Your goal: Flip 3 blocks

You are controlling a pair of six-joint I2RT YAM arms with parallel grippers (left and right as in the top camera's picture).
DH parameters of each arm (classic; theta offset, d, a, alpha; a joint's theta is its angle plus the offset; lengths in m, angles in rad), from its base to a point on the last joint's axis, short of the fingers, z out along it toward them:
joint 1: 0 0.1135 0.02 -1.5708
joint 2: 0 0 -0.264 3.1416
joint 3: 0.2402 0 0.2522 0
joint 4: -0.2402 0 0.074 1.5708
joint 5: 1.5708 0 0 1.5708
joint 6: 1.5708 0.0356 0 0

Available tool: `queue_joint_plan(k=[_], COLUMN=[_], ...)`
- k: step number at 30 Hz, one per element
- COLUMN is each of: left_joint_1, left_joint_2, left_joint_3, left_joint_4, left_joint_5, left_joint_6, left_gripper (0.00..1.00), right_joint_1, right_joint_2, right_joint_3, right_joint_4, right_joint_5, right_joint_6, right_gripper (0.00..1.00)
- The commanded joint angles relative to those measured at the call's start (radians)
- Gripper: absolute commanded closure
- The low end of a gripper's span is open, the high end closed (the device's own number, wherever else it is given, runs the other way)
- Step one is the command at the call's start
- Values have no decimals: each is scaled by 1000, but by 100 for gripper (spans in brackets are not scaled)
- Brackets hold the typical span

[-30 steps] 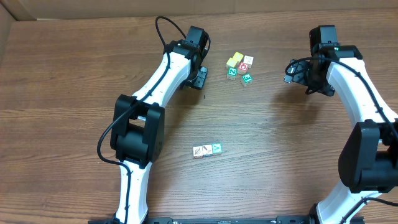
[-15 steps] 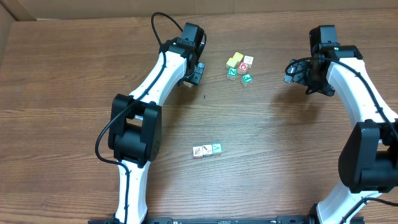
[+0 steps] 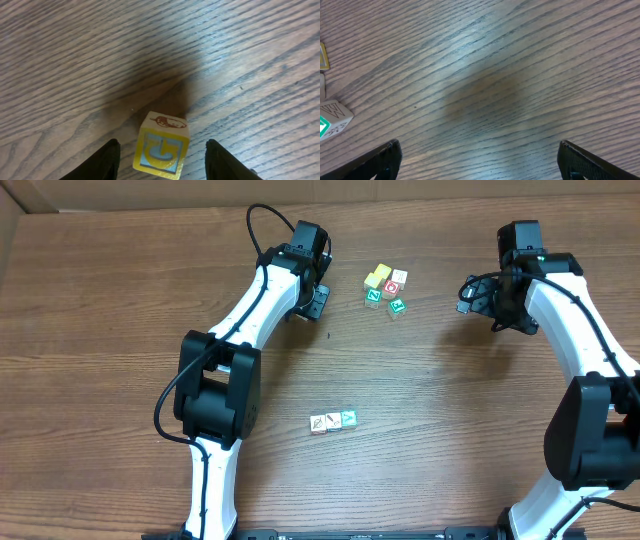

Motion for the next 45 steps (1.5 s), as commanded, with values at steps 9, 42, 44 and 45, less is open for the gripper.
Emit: queue_joint_plan(k=[9,42,44,45], left_joint_1=[6,48,55,56], left_joint_2=[9,-37,-43,-43], left_joint_3=[-27,-42,-42,-42], left_joint_4=[-2,-32,-25,-23], left_joint_5=[15,69,137,156], left_joint_6=[24,-75,-63,-63], left_gripper=[55,63,58,53], right_joint_1=[0,0,0,0], right_joint_2=[-32,-32,-32,-32], right_joint_3=[18,18,18,18], right_joint_4=[2,2,2,2], right_joint_5=[11,11,11,11], right_joint_6=[-6,-6,-6,-6], right_gripper=[0,0,0,0])
